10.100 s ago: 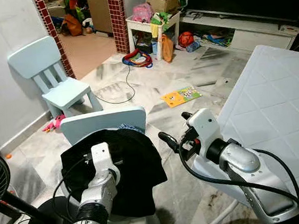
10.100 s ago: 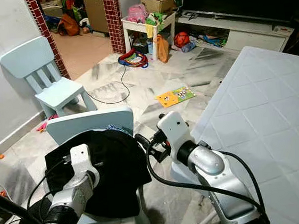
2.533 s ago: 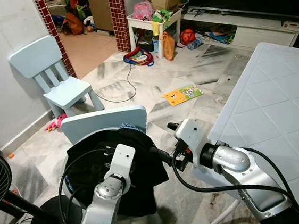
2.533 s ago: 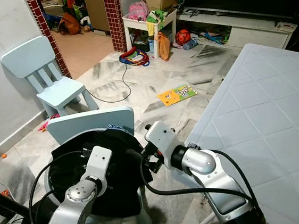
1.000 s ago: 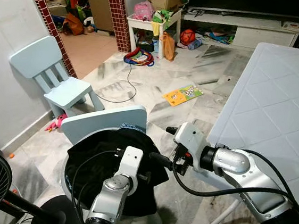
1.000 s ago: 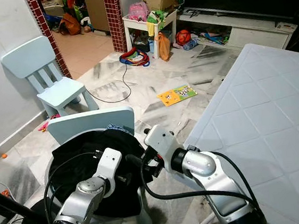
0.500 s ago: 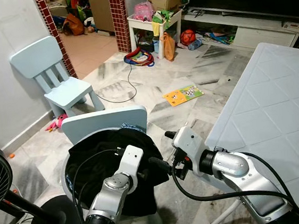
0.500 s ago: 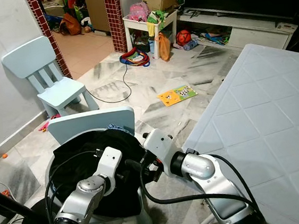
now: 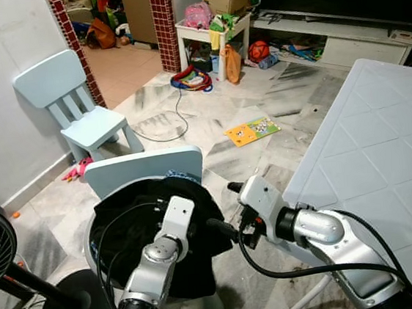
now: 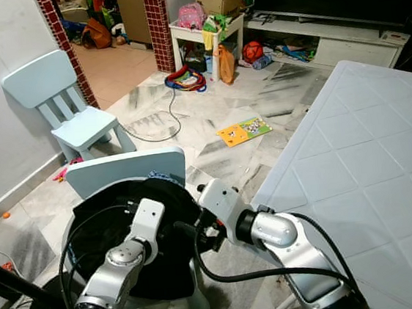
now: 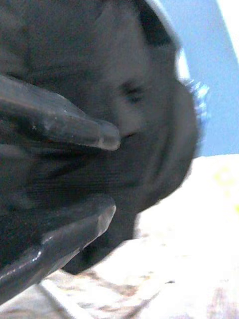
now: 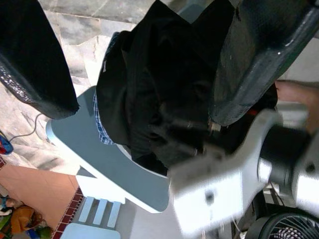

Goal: Hang hanger

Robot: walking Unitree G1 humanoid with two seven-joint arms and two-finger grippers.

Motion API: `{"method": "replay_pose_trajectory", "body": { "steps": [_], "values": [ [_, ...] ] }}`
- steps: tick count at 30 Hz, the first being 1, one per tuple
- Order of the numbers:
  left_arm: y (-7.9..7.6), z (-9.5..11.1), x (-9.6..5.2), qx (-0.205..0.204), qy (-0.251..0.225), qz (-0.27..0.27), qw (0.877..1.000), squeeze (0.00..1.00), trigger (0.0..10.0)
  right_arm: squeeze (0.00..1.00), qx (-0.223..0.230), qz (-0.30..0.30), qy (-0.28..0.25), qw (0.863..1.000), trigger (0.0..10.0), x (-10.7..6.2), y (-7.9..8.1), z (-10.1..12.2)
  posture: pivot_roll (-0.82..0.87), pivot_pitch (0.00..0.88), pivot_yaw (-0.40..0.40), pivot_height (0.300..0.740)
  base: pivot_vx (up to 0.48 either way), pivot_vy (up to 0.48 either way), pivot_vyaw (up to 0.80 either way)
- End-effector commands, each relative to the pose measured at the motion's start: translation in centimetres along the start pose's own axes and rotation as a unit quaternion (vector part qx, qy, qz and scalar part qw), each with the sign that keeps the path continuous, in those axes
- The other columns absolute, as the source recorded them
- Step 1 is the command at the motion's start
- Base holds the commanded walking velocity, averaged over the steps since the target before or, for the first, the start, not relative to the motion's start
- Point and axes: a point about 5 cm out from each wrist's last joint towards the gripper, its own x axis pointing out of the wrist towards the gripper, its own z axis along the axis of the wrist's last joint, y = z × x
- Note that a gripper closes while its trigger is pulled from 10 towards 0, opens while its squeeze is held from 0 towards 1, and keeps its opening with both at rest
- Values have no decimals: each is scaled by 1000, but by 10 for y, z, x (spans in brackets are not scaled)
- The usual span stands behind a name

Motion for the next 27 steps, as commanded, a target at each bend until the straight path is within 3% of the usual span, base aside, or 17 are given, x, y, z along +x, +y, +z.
{"method": "replay_pose_trajectory", "body": {
  "steps": [1, 6, 13, 14, 15, 16, 17, 18, 27],
  "values": [
    [3, 6, -2, -7, -22, 7, 1000, 0, 0, 0, -6, 2, -1, 1000, 10000, -1, 0, 2, -155, 0, 6, 740, 0, 0, 0],
    [5, 8, -12, -16, -51, 17, 998, 0, 0, 0, -8, 5, -1, 1000, 10000, 1, 0, 2, -150, 0, 0, 740, 0, 0, 0],
    [4, 5, -16, -16, -24, 21, 999, 0, 0, 0, -10, 8, -1, 1000, 10000, 1, -1, 3, -148, 0, -3, 740, 0, 0, 0],
    [0, 5, -17, -15, -10, 7, 1000, 0, 7020, 0, -10, 8, -1, 1000, 10000, 1, -1, 2, -148, 0, -2, 740, 0, 0, 0],
    [-2, 5, -18, -12, -3, 3, 1000, 0, 10000, 0, -10, 8, -1, 1000, 10000, 1, -1, 2, -147, 0, 0, 740, 0, 0, 0],
    [-5, 3, -19, -10, 6, -4, 1000, 0, 10000, 0, -10, 8, -1, 1000, 10000, 1, -1, 2, -147, 0, 1, 740, 0, 0, 0],
    [-8, 1, -20, -17, 16, -10, 1000, 90, 10000, 0, -11, 8, 0, 1000, 10000, 1, -1, 2, -147, 0, 2, 740, 0, 0, 0],
    [-13, -1, -23, -37, 28, -27, 999, 1000, 10000, 0, -12, 8, 0, 1000, 10000, 1, -1, 2, -147, 0, 5, 740, 0, 0, 0],
    [-4, -6, -28, -33, 59, -18, 998, 1000, 10000, 0, -12, 12, 1, 1000, 10000, 1, 1, 1, -141, 0, 7, 740, 0, 0, 0]
  ]
}}
